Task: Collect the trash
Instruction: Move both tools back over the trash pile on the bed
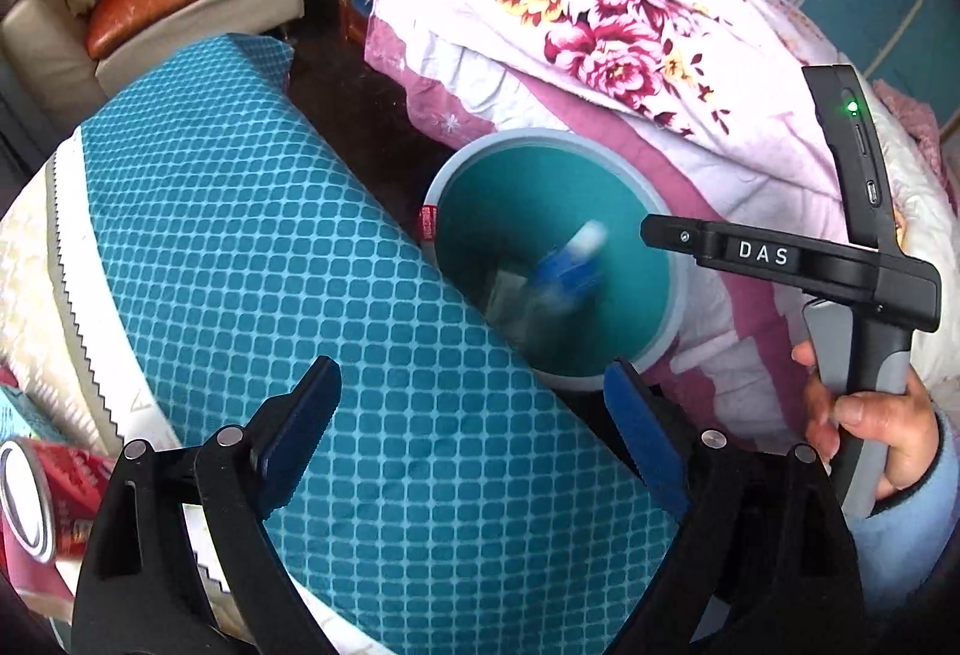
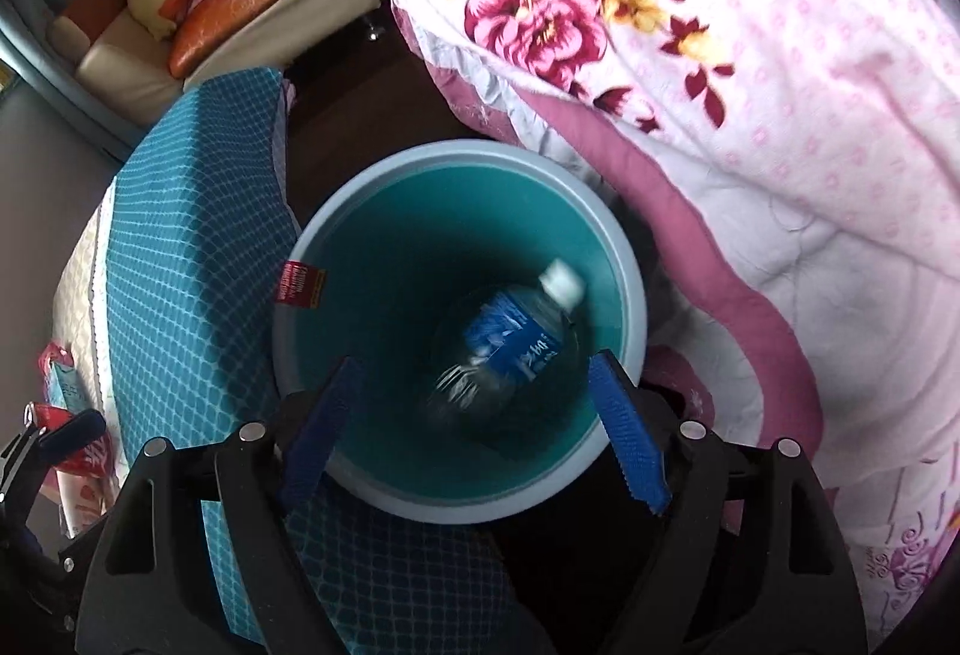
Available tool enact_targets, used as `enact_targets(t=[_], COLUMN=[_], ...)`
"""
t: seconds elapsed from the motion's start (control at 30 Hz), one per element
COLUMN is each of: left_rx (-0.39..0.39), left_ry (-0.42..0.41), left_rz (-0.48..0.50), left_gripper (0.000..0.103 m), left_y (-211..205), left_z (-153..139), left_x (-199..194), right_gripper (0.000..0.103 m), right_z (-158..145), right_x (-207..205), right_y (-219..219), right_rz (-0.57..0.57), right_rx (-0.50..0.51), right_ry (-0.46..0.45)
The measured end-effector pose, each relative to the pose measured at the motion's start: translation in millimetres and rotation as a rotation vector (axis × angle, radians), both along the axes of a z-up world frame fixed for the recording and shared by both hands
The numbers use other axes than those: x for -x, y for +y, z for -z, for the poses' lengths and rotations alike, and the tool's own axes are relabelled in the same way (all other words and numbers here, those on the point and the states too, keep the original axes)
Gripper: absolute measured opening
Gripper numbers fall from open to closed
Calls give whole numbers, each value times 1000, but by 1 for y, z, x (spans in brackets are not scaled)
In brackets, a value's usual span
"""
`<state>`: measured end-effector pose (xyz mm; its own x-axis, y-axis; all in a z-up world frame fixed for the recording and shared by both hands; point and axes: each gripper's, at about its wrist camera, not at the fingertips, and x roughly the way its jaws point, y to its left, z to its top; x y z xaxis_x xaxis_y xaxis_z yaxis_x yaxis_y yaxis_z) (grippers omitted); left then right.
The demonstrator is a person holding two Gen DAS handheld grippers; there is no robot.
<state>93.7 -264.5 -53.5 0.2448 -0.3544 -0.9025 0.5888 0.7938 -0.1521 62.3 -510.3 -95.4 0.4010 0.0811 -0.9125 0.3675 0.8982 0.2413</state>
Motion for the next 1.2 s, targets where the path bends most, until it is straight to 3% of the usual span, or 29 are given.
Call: enact_targets(t=[0.3,0.63,0.93,1.2], left_rx=[25,63,92,83], left_ry=[-54,-92,-120,-173], left_rz=[-26,-136,-298,-488], left_gripper=[91,92,94,94], left_y=[34,117,204,285], left_z=[-26,-45,-54,-61], left_x=[29,51,59,41], right_gripper=[78,78,79,79], right_z=[-38,-63,-80,-82], right_x=[16,22,19,8], right_y=[26,90,170,241], right_rz=[-45,-178,-346,-488], right_rx=[22,27,62,83], right_ry=[-54,-77,-92,-86])
